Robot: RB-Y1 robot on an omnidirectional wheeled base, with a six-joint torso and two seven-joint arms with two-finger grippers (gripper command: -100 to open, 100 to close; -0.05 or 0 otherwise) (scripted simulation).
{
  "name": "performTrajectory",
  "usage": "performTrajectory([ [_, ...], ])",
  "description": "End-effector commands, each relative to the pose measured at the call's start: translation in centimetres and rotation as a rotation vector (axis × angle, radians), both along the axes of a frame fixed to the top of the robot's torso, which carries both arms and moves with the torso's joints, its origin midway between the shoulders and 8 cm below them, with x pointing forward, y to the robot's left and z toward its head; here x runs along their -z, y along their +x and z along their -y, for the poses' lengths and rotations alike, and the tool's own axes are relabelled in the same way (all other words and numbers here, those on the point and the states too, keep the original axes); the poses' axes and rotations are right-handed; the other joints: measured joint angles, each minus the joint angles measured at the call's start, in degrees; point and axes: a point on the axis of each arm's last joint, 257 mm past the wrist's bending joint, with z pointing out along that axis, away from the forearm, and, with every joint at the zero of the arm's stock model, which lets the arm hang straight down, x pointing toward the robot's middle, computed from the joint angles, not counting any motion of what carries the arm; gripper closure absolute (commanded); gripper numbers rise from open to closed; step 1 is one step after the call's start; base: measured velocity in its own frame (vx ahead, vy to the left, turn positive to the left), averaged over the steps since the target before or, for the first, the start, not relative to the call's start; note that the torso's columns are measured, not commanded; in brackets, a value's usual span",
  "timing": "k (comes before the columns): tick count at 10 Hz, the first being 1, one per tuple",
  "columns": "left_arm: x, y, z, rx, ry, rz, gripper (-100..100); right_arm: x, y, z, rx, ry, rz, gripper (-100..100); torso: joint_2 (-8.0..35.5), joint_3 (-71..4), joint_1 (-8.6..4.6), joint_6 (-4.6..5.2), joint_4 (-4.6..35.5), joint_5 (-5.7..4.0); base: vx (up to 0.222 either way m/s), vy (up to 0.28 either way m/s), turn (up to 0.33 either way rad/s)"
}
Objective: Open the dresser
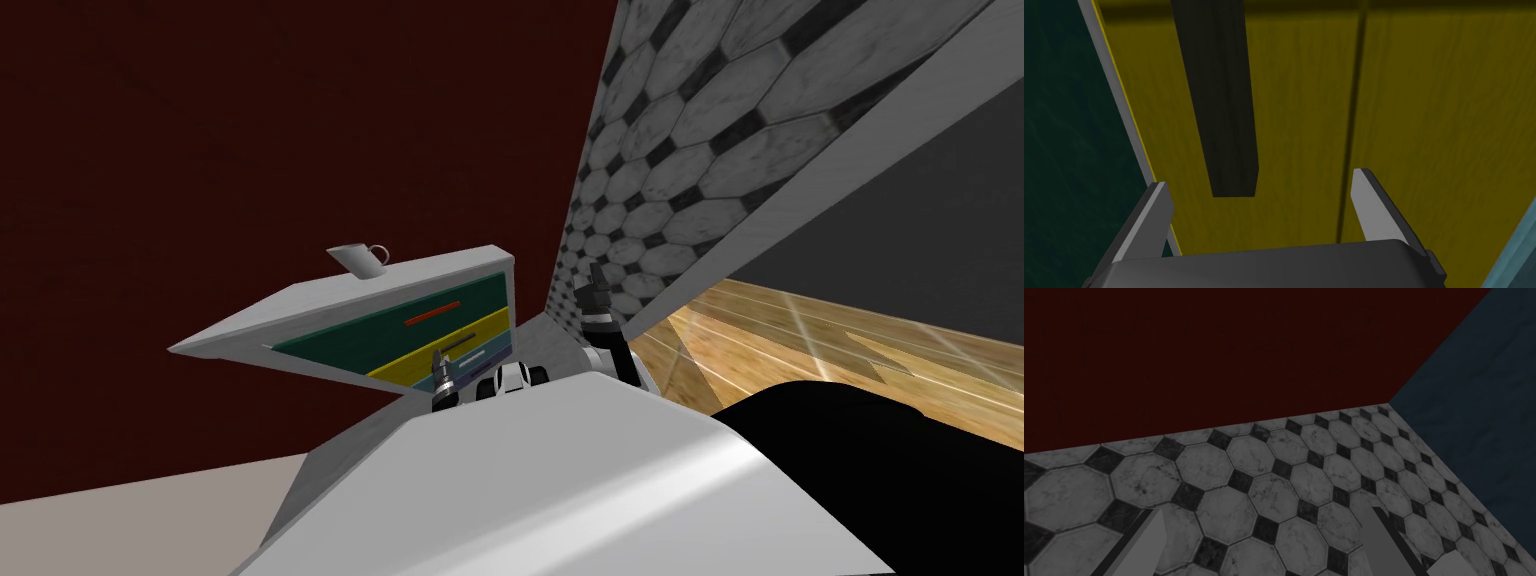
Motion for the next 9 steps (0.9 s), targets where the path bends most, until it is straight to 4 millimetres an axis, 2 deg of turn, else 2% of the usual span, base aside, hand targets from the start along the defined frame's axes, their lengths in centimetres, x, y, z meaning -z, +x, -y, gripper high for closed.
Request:
performTrajectory([
  [1, 0.2, -0.4, 0.1, -0.001, 0.0, -0.002, 100, 0.0, 0.0, 0.0, 0.0, 0.0, 0.0, 0, 0.1, 0.1, -0.07, 0.0, 0.0, -0.02, -0.02, -0.007, 0.01],
  [2, -0.4, -0.4, -1.3, 0.01, 0.041, 0.003, -100, 0.0, 0.0, 0.0, 0.0, 0.0, 0.0, 0, -0.2, 0.0, 0.18, 0.07, -0.1, 0.14, -0.013, -0.011, 0.0],
  [5, -1.0, -0.2, -3.9, 0.03, 0.112, -0.011, -100, 0.0, 0.0, 0.0, 0.0, 0.0, 0.0, 0, -0.1, 0.0, 0.03, 0.01, 0.0, 0.01, -0.002, -0.002, 0.002],
  [9, -1.5, 0.8, -6.1, 0.053, 0.17, -0.044, -100, 0.0, 0.0, 0.0, 0.0, 0.0, 0.0, 0, 0.0, 0.0, -0.03, 0.0, 0.0, -0.01, -0.014, -0.012, 0.011],
])
